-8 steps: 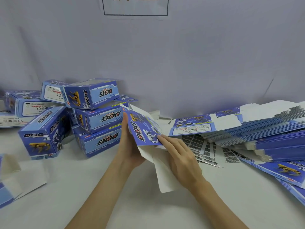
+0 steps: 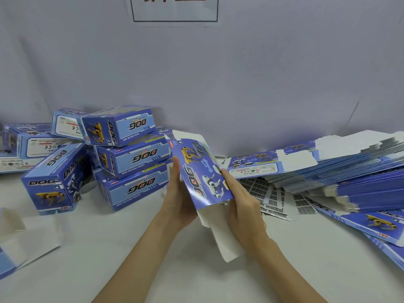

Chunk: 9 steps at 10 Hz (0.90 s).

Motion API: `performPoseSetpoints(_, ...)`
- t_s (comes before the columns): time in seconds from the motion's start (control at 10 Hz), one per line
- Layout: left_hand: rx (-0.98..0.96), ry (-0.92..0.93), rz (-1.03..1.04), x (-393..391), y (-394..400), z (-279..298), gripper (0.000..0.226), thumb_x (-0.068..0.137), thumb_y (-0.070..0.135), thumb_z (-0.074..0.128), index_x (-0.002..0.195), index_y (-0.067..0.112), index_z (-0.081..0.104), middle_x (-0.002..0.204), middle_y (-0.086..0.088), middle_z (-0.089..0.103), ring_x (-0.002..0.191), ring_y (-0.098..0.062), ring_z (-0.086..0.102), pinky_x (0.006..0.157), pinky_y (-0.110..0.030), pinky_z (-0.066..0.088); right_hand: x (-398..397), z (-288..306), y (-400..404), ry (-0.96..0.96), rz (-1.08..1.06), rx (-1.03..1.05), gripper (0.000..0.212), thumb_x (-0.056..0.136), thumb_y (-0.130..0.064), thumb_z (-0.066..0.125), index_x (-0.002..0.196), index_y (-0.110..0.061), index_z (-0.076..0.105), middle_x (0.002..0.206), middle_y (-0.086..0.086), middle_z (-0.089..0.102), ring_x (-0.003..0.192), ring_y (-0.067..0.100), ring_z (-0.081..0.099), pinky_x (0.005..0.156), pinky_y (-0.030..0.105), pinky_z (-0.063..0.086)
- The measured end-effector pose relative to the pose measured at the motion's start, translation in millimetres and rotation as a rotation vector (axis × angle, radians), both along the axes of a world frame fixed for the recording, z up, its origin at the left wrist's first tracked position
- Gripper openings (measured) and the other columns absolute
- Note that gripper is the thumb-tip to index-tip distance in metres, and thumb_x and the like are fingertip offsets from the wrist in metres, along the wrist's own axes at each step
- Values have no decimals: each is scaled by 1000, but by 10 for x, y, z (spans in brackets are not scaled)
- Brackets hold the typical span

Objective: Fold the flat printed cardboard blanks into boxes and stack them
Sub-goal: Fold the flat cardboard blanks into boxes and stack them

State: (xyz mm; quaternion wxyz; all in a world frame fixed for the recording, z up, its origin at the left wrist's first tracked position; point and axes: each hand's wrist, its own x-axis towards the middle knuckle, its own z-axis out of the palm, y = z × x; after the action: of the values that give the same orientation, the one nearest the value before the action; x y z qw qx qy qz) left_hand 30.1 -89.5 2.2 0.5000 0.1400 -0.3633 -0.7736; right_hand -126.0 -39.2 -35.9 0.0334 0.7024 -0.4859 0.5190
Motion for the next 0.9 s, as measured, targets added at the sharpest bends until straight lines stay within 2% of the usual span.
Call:
performPoseSetpoints(0.1, 20, 32, 25, 53, -37, -35, 117, 59, 76, 86, 153, 16, 50, 154, -18, 52, 142, -40, 49, 113, -53, 47, 35, 25, 40, -31, 10, 11, 62, 94, 5, 66, 153, -1, 48, 146, 6, 60, 123, 14, 63, 100, 9, 45)
performPoseSetpoints(0.2, 33, -4, -10, 40, -43, -14, 95, 66, 74, 83, 140, 16, 66, 148, -17, 58, 135, -37, 58, 109, -50, 51, 71, 75, 58, -80, 6, -21, 55, 98, 0, 61, 152, 0, 48, 146, 4, 59, 126, 4, 60, 100, 8, 46)
performPoseSetpoints(0.3, 56, -41, -27, 87, -102, -17, 82, 74, 72, 78, 135, 17, 69, 145, -18, 61, 131, -36, 61, 101, -47, 55, 67, 136, 32, -173, -27, -39, 50, 102, -14, 53, 150, 0, 51, 139, 1, 63, 121, -16, 57, 95, 3, 46)
performPoseSetpoints(0.4, 48, -112, 0, 118, -114, 23, 79, 69, 70, 84, 130, 20, 73, 138, -15, 67, 121, -33, 69, 90, -42, 60, 35, 154, 22, -251, -14, 22, 48, 101, -14, 54, 148, -6, 54, 134, -2, 67, 116, -12, 62, 90, 10, 53)
performPoseSetpoints(0.5, 102, -244, 81, 148, -127, 71, 87, 59, 66, 90, 131, 23, 70, 128, -12, 73, 113, -33, 73, 89, -47, 62, -66, 196, 31, -381, 101, 179, 49, 103, 1, 57, 145, -25, 55, 136, -3, 68, 123, 7, 66, 90, 29, 61)
performPoseSetpoints(0.6, 123, -296, 101, 190, -134, 97, 85, 58, 62, 90, 130, 21, 70, 123, -12, 75, 113, -35, 73, 99, -54, 58, -205, 260, 49, -470, 284, 423, 59, 96, -14, 67, 148, -36, 51, 142, -6, 65, 128, 9, 63, 95, 32, 58)
performPoseSetpoints(0.7, 131, -311, 98, 226, -148, 110, 71, 55, 64, 89, 114, 25, 81, 121, -10, 76, 106, -32, 76, 85, -49, 63, -389, 349, 81, -616, 658, 737, 88, 70, -9, 58, 152, -40, 49, 139, -2, 69, 115, 19, 70, 85, 25, 57)
performPoseSetpoints(0.8, 130, -292, 66, 258, -158, 91, 61, 58, 65, 88, 106, 28, 83, 122, -10, 76, 104, -31, 76, 76, -43, 63, -423, 469, 166, -683, 793, 773, 72, 80, -6, 53, 149, -29, 59, 107, 7, 76, 88, 7, 69, 78, 17, 54)
performPoseSetpoints(0.9, 103, -346, 22, 273, -141, 112, 73, 60, 67, 84, 119, 24, 79, 124, -11, 75, 108, -33, 75, 80, -45, 63, -402, 478, 140, -986, 458, 666, 57, 100, -3, 60, 150, -29, 49, 111, 6, 60, 95, -40, 41, 78, -13, 29)
